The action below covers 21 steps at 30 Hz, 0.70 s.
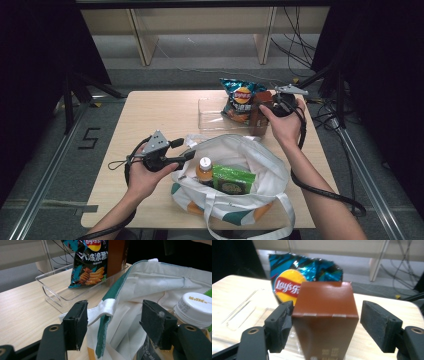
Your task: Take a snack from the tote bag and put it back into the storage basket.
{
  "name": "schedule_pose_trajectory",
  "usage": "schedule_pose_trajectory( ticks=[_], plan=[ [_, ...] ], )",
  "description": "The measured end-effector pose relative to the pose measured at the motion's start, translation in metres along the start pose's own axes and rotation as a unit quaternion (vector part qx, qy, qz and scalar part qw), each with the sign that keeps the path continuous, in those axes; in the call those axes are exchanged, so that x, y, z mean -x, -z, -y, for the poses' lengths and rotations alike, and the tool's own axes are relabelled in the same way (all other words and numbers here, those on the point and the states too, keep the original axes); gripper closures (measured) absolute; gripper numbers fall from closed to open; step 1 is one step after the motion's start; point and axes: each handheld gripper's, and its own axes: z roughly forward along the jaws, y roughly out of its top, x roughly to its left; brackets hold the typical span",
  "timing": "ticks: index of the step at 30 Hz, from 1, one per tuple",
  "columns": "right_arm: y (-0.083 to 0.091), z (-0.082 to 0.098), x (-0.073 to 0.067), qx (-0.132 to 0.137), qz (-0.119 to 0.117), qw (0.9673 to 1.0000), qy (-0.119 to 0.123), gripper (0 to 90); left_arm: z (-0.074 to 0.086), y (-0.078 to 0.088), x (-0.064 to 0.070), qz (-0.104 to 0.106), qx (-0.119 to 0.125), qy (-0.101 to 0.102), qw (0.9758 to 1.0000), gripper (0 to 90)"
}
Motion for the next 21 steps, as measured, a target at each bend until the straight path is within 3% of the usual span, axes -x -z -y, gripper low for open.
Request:
schedule_pose_trajectory(
  ticks=[3, 6, 8, 9, 10, 17, 21],
  plan=[
    [0.004, 0.002, 0.002, 0.004, -0.007, 0.9999, 0.012, 28.0, 0.000, 0.000, 0.001, 0.000, 0.000, 0.001, 1.0000, 37.9],
    [0.010, 0.002, 0.002, 0.002, -0.012, 0.9999, 0.003, 27.8, 0.000, 0.001, 0.000, -0.001, 0.001, 0.000, 1.0000, 37.8],
    [0.013, 0.003, 0.006, 0.012, -0.019, 0.9995, 0.023, 27.9, 0.000, 0.001, 0.000, -0.002, 0.000, 0.002, 1.0000, 37.7],
    [0.017, 0.003, 0.003, 0.007, -0.020, 0.9997, 0.007, 28.0, 0.000, 0.001, 0.000, -0.003, 0.000, 0.003, 1.0000, 37.7],
    [0.020, 0.003, 0.005, 0.010, -0.025, 0.9994, 0.021, 28.0, 0.000, 0.001, 0.000, -0.003, 0.000, 0.003, 1.0000, 37.7],
    [0.044, 0.006, 0.008, 0.010, -0.042, 0.9990, 0.013, 29.1, 0.000, 0.002, 0.000, -0.004, 0.000, 0.002, 1.0000, 37.7],
    [0.056, 0.013, 0.012, 0.009, -0.063, 0.9975, 0.032, 31.8, 0.000, 0.002, 0.000, -0.004, 0.002, 0.002, 1.0000, 37.6]
  ],
)
